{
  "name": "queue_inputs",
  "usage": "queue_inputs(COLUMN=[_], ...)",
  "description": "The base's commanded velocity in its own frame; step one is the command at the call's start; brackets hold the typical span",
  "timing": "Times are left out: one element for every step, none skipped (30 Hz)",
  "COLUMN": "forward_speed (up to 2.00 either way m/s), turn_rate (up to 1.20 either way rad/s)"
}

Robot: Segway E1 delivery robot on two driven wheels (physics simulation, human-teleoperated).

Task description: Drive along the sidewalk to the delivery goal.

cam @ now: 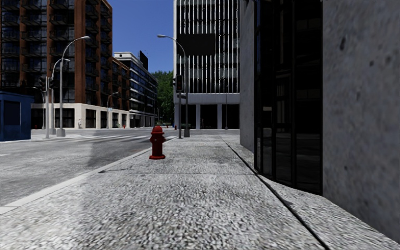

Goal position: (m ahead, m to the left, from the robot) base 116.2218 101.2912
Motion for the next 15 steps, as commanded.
queue_inputs(forward_speed=[1.99,1.99,1.99,1.99,1.99,1.99,1.99,1.99,1.99,1.99,1.99,1.99,1.99,1.99,1.99], turn_rate=[0.0,0.0,0.0,0.0,0.0,0.0,0.0,0.0,0.0,0.0,0.0,0.0,0.0,0.0,0.0])
